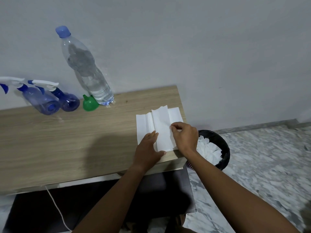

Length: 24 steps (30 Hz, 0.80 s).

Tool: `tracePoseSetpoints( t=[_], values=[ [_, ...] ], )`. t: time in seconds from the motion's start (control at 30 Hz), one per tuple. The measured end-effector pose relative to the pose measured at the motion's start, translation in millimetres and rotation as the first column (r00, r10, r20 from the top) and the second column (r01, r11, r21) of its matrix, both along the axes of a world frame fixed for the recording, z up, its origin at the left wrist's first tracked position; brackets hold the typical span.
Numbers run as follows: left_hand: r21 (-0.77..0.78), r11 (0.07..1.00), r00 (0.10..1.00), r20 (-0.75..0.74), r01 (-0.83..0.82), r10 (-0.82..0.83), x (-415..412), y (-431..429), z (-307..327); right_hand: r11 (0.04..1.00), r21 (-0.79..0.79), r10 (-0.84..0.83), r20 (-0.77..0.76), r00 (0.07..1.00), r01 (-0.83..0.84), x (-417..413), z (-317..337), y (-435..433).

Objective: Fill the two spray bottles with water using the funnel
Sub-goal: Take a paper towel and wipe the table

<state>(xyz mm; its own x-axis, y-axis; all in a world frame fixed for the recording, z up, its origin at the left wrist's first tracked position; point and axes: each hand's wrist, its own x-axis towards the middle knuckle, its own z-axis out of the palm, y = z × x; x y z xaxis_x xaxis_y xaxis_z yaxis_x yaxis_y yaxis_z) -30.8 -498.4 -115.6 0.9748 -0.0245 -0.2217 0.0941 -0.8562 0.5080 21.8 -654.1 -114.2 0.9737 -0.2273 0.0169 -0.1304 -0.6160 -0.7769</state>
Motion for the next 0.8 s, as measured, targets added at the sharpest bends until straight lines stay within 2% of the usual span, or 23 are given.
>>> tracePoseSetpoints(
  t=[0.17, 0.3, 0.43, 0.63, 0.7, 0.8],
  values=[
    [-0.018, 1.0, 1.0, 0.009, -0.007, 0.007, 0, 1, 1, 0.987, -0.158, 0.036, 0.114, 0.993, -0.018, -3, -4, -2],
    [-0.065, 0.998, 1.0, 0.013, -0.011, 0.012, -2, 0, 5, 0.998, -0.016, 0.061, 0.164, 0.985, -0.059, -3, 1, -4],
    [-0.071, 0.997, 0.999, 0.001, -0.037, 0.037, -2, -1, 8, 0.961, 0.263, 0.065, 0.086, 0.994, -0.085, 4, 15, -10],
    [-0.025, 0.999, 0.998, 0.038, 0.047, -0.046, -2, 3, 4, 0.896, 0.444, -0.01, 0.018, 1.0, 0.001, 13, 39, -24],
    [0.024, 0.996, 0.996, 0.038, 0.081, -0.082, -1, 1, 5, 0.885, 0.465, 0.013, -0.068, 0.998, 0.02, 18, 50, -29],
    [0.155, 0.98, 0.981, 0.127, 0.124, -0.145, 0, -5, 9, 0.936, 0.351, 0.102, -0.239, 0.966, -0.012, 25, 57, -37]
  ],
)
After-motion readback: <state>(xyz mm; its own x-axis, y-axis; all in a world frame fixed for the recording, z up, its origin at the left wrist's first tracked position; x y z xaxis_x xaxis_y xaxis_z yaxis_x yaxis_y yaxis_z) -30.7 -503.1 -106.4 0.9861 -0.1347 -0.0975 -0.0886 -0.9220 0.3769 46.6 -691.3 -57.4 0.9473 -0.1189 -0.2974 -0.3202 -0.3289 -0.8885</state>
